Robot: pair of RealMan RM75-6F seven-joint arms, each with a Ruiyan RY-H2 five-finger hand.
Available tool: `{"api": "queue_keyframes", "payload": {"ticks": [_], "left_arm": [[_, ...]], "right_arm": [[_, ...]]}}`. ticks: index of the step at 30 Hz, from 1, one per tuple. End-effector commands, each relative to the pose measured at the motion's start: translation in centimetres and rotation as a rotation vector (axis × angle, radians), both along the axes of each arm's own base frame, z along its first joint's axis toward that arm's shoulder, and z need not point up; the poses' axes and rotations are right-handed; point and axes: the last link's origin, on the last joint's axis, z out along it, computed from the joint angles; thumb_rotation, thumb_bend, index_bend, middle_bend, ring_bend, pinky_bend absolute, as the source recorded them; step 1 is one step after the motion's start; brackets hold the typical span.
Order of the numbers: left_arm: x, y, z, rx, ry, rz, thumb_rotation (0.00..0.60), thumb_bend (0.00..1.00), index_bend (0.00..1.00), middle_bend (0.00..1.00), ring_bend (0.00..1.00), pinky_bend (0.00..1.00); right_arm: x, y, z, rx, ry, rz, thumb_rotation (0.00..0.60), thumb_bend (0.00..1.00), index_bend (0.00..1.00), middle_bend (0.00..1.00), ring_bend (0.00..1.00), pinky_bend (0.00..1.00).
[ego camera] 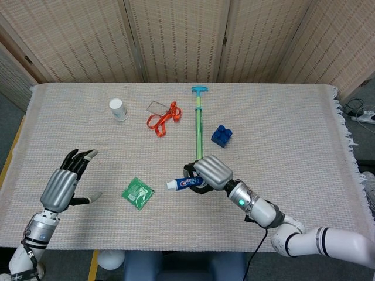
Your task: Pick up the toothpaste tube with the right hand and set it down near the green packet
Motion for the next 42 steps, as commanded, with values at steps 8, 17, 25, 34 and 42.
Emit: {"api": "queue_keyframes", "payload": {"ticks": [8, 17, 25, 34, 42], "left_arm": [[3.1, 0.2, -4.0, -0.113, -0.086, -0.024, 0.6, 0.25, 0.0, 0.11, 0.11, 0.02], [4.1, 0.4, -5.7, -0.129, -0.135, 0.006, 0.6, 0.25, 0.0, 0.08, 0.1, 0.0], [4.4, 0.7, -6.6, -0.132, -0.142, 0.044, 0.6, 0.26, 0.0, 0.05, 0.08, 0.0], [4.8, 0.7, -7.3, -0.13, -0.139, 0.056, 0.6, 0.26, 0.0, 0.04, 0.08, 0.0], [4.8, 0.9, -7.6, -0.121, -0.137, 0.077, 0.6, 0.27, 0.0, 0.04, 0.08, 0.0]], "right_arm": [[5.7, -0.8, -2.5, 0.068, 0.028, 0.015, 0.6, 0.82, 0.73, 0.67, 0.68, 0.56], [7.3, -0.8, -4.0, 0.042, 0.106, 0.007, 0.6, 0.82, 0.73, 0.67, 0.68, 0.56], [8.6, -0.7, -5.2, 0.024, 0.108, -0.03, 0.6, 0.82, 0.73, 0.67, 0.69, 0.56], [9.4, -0.6, -6.0, 0.005, 0.108, -0.046, 0.6, 0.82, 0.73, 0.67, 0.71, 0.56], [9.8, -0.4, -6.2, 0.014, 0.099, -0.049, 0.6, 0.82, 0.73, 0.67, 0.73, 0.56]]}}
